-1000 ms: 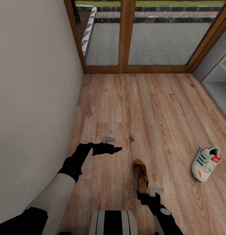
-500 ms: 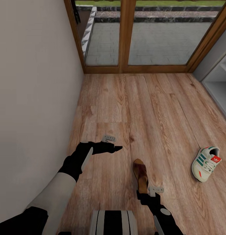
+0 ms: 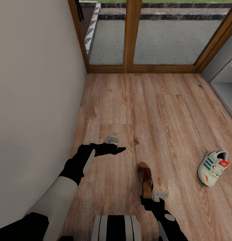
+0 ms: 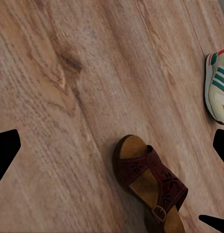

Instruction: Pick up the two gym shoes and the two sandals from the corridor floor and place them onto the hallstand (shoe rack) in the corridor, making sure they are on the rack and not on the floor. Arrange them so the two gym shoes are next to each other and the two sandals are next to each other.

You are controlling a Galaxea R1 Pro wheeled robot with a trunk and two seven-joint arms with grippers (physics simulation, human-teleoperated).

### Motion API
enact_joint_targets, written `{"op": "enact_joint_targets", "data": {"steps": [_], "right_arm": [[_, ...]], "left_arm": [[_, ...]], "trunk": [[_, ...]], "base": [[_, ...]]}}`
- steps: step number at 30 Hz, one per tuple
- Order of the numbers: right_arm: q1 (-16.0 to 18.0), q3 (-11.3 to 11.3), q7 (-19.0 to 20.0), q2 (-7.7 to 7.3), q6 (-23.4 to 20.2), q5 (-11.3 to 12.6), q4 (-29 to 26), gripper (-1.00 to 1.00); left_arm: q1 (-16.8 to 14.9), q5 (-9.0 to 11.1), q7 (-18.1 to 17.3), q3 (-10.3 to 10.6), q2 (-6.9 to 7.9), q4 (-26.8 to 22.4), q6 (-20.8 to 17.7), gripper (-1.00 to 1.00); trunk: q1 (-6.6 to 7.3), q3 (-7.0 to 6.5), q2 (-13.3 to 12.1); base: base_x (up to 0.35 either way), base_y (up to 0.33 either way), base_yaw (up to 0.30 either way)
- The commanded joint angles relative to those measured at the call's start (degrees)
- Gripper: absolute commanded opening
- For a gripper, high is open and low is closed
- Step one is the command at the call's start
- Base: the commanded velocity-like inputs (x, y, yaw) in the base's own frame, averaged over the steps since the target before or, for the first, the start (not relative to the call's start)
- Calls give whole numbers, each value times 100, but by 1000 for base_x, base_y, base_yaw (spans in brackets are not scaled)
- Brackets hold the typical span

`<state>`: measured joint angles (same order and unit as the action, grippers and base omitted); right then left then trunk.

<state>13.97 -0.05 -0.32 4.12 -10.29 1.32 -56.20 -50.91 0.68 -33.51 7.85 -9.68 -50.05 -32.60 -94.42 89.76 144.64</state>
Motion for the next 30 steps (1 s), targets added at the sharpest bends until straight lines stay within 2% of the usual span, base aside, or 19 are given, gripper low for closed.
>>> {"op": "enact_joint_targets", "data": {"steps": [1,15,26,30], "right_arm": [[0,-1,-3,1,-29,13,-6,100],[0,-10,-3,-13,130,9,12,100],[0,-15,-56,-17,310,8,8,100],[0,-20,-103,-17,316,8,4,100]], "left_arm": [[3,12,-12,-4,-1,-8,-44,100],[36,28,-12,9,1,-17,-37,100],[33,30,-15,18,-2,-27,-43,100],[18,36,-15,23,-8,-166,-50,100]], "trunk": [[1,6,1],[1,15,1],[-27,259,16],[-27,259,16]], "base": [[0,0,17],[0,0,5],[0,0,0],[0,0,0]]}}
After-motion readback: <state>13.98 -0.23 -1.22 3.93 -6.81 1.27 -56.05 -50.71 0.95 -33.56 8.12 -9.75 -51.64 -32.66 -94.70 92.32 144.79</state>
